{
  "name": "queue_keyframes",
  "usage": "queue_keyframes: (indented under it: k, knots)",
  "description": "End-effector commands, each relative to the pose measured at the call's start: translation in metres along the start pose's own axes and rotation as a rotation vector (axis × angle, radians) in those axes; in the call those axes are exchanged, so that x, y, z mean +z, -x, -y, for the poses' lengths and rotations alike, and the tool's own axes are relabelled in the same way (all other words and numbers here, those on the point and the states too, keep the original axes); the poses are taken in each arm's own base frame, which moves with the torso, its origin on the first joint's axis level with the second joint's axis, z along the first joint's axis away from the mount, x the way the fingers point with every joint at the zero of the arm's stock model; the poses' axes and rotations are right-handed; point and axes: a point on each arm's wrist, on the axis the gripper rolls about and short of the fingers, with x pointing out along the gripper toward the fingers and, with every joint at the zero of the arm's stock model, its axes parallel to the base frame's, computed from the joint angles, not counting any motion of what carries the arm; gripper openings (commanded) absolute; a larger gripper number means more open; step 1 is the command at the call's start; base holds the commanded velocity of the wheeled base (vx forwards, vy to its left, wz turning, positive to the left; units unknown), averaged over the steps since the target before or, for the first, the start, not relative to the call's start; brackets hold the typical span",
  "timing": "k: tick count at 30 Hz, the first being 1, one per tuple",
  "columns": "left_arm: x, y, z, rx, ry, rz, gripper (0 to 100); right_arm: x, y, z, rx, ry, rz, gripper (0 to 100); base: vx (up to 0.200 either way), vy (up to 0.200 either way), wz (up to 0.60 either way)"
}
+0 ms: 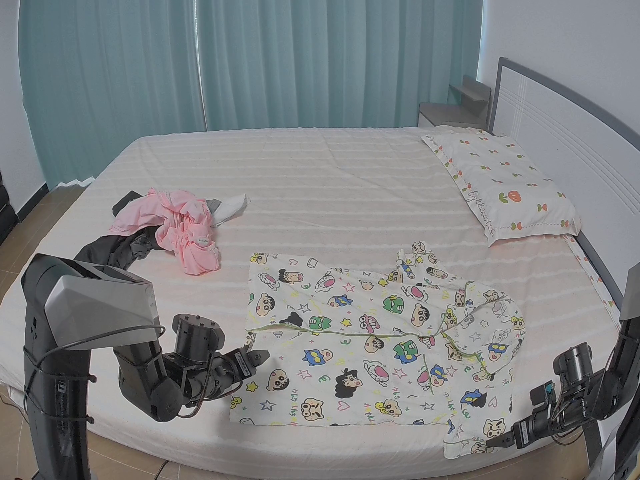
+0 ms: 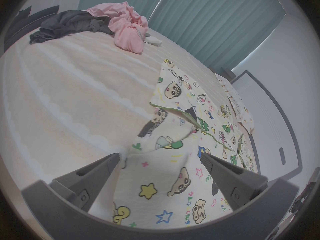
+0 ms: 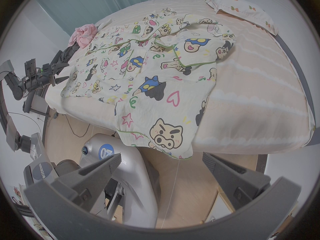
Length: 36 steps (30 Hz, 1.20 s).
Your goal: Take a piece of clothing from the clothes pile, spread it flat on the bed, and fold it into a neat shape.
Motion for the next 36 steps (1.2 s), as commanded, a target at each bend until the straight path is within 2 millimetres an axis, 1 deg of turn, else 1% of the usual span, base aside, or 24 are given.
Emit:
queue_keyframes:
  k: [1, 4, 9, 11, 12, 14, 20, 23, 26, 29, 36]
  knots:
    - [0.000, -0.005, 0.002, -0.012, -0.004, -0.002, 100, -0.005, 0.000, 0.000, 0.001, -0.004, -0.020, 100, 0.000, 0.000, 0.00]
    - [-0.004, -0.008, 0.008, -0.035, -0.020, -0.012, 100, -0.002, -0.004, 0.001, -0.006, -0.003, 0.003, 100, 0.000, 0.000, 0.00]
    - [-0.009, -0.011, 0.015, -0.053, -0.039, -0.020, 100, -0.002, -0.005, 0.002, -0.005, -0.004, 0.003, 100, 0.000, 0.000, 0.00]
    - [-0.016, -0.011, 0.024, -0.075, -0.058, -0.035, 100, -0.002, -0.004, 0.002, -0.005, -0.004, 0.005, 100, 0.000, 0.000, 0.00]
    - [-0.017, -0.011, 0.025, -0.078, -0.060, -0.035, 100, -0.002, -0.004, 0.002, -0.005, -0.004, 0.005, 100, 0.000, 0.000, 0.00]
    - [-0.021, -0.013, 0.037, -0.116, -0.079, -0.031, 100, -0.002, -0.004, 0.002, -0.005, -0.004, 0.005, 100, 0.000, 0.000, 0.00]
    - [-0.031, -0.020, 0.060, -0.179, -0.115, -0.033, 100, -0.002, -0.005, 0.001, -0.004, -0.002, 0.004, 100, 0.000, 0.000, 0.00]
    - [-0.038, -0.027, 0.065, -0.190, -0.133, -0.040, 100, -0.002, -0.004, 0.002, -0.005, -0.003, 0.006, 100, 0.000, 0.000, 0.00]
    - [-0.043, -0.029, 0.067, -0.194, -0.141, -0.050, 100, -0.002, -0.004, 0.002, -0.005, -0.003, 0.006, 100, 0.000, 0.000, 0.00]
    - [-0.045, -0.028, 0.069, -0.201, -0.145, -0.052, 100, -0.002, -0.005, 0.001, -0.006, -0.003, 0.003, 100, 0.000, 0.000, 0.00]
    - [-0.063, -0.022, 0.083, -0.238, -0.189, -0.087, 100, -0.002, -0.005, 0.001, -0.006, -0.002, 0.004, 100, 0.000, 0.000, 0.00]
